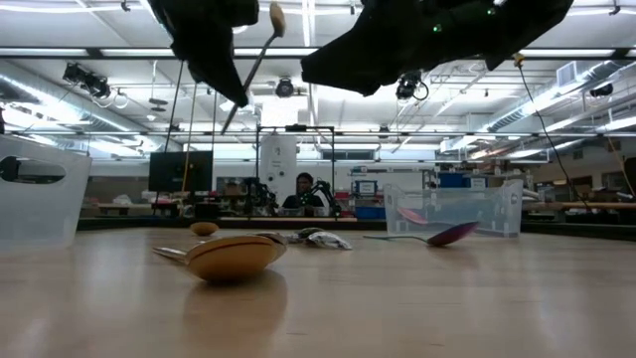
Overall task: Sort silverware by color (type)
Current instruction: Put the gold spoon into the bottom transparent bin
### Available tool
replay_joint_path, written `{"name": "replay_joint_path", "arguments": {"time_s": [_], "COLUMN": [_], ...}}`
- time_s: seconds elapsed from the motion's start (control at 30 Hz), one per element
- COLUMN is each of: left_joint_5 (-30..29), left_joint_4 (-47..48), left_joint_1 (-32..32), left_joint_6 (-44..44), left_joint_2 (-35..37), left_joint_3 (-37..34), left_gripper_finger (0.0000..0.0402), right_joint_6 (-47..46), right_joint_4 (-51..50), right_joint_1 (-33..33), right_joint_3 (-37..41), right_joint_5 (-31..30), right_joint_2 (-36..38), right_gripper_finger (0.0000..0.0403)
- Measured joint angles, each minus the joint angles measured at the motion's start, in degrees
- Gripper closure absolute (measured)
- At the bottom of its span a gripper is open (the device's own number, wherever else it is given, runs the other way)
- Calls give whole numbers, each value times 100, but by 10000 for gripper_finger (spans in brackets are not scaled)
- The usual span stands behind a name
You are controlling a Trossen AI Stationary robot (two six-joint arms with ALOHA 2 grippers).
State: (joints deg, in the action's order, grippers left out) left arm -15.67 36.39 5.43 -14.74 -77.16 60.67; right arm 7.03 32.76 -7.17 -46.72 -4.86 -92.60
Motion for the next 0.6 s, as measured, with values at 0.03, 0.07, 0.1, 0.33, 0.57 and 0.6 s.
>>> {"name": "replay_joint_path", "arguments": {"time_s": [0.03,0.07,0.1,0.33,0.57,0.6], "left_joint_5": [37,49,49,134,779,897], "left_joint_4": [81,162,254,1227,2163,2276], "left_joint_1": [0,10,28,292,604,670], "left_joint_6": [-40,-114,-154,-603,-1442,-1566], "left_joint_2": [6,9,9,6,6,6], "left_joint_3": [58,104,132,439,502,502], "left_gripper_finger": [377,377,377,375,374,374], "right_joint_6": [-8,-51,-94,132,216,222], "right_joint_4": [-4,-3,-5,-200,-683,-719], "right_joint_1": [-61,-116,-165,-327,-305,-290], "right_joint_3": [0,0,0,0,0,0], "right_joint_5": [-4,-36,-76,-348,-973,-1040], "right_joint_2": [0,0,0,0,0,0], "right_gripper_finger": [192,194,195,204,205,205]}}
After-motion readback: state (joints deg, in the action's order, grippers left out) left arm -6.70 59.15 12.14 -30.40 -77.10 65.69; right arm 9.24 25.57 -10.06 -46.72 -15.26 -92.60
